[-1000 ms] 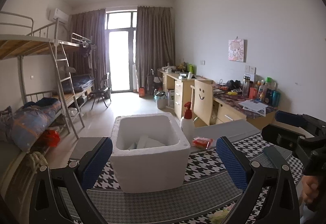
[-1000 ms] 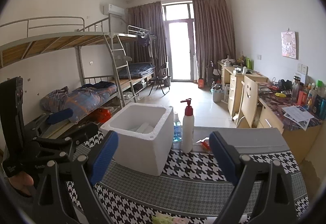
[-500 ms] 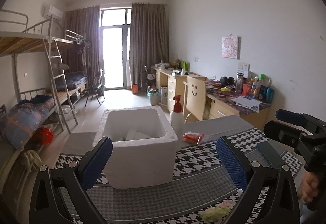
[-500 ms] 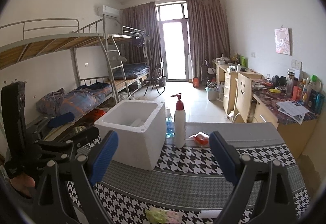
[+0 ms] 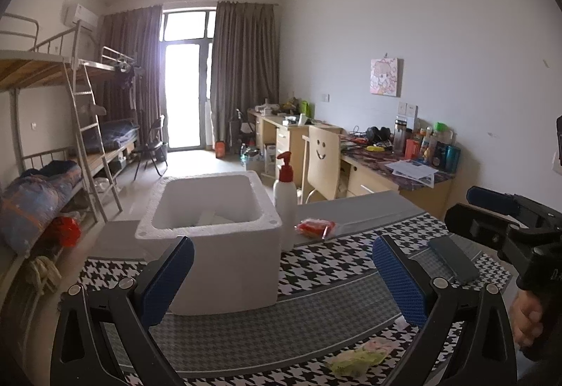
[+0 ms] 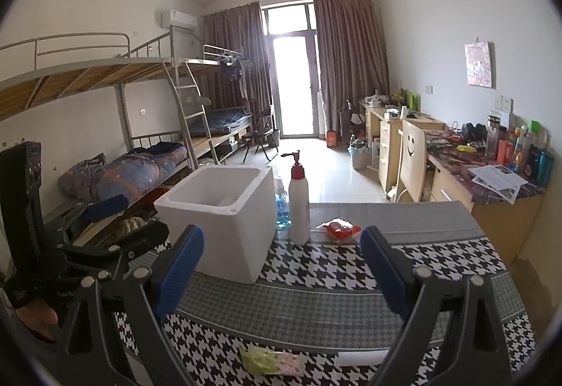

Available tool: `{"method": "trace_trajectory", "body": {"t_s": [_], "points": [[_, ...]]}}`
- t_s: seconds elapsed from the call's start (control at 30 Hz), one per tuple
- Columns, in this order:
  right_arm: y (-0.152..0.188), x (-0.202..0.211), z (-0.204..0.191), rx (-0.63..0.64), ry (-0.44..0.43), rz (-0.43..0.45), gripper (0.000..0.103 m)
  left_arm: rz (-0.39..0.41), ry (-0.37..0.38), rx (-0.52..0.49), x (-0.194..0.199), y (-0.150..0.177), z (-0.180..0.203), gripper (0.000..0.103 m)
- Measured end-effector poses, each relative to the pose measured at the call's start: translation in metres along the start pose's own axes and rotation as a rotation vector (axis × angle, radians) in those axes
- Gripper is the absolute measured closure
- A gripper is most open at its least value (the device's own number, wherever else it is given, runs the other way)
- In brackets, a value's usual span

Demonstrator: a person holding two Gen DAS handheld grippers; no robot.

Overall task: Organize soft objects
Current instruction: 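Withdraw both tools from the foam box back toward the table, then close the left tool on the green-and-pink packet while the right tool moves toward the white foam tube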

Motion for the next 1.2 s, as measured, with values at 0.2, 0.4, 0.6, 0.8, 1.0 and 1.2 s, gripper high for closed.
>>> {"method": "trace_trajectory", "body": {"t_s": [0.2, 0.4, 0.6, 0.8, 1.0, 1.2], "points": [[0.005, 0.001, 0.002, -0.004, 0.011, -0.004, 0.010, -0.009, 0.007, -0.002, -0.001, 0.006, 0.001, 0.001], [0.011, 0.001, 0.007, -0.018, 0.016, -0.011, 0.010, -0.032, 0.019, -0.011, -0.004, 0.015, 0.006, 0.001], [0.016, 0.003, 0.011, -0.033, 0.023, -0.017, 0.010, -0.050, 0.042, -0.009, -0.005, 0.020, 0.009, 0.001], [0.024, 0.007, 0.013, -0.036, 0.039, -0.017, 0.010, -0.060, 0.053, -0.019, -0.007, 0.028, 0.014, 0.001], [0.032, 0.013, 0.018, -0.058, 0.052, -0.016, 0.010, -0.079, 0.074, -0.023, -0.009, 0.035, 0.019, 0.001], [0.039, 0.013, 0.022, -0.066, 0.062, -0.022, 0.010, -0.100, 0.080, -0.028, -0.013, 0.044, 0.024, 0.001]]}}
Point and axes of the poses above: each gripper's, at about its wrist camera, not at the fingertips, and x roughly against the way its jaws point, z to its right, y to its underside, the point moved 1 cm from there along -x, roughly the way its jaws point, and after that the axes turned 10 degrees about x, right-handed, at the moved point
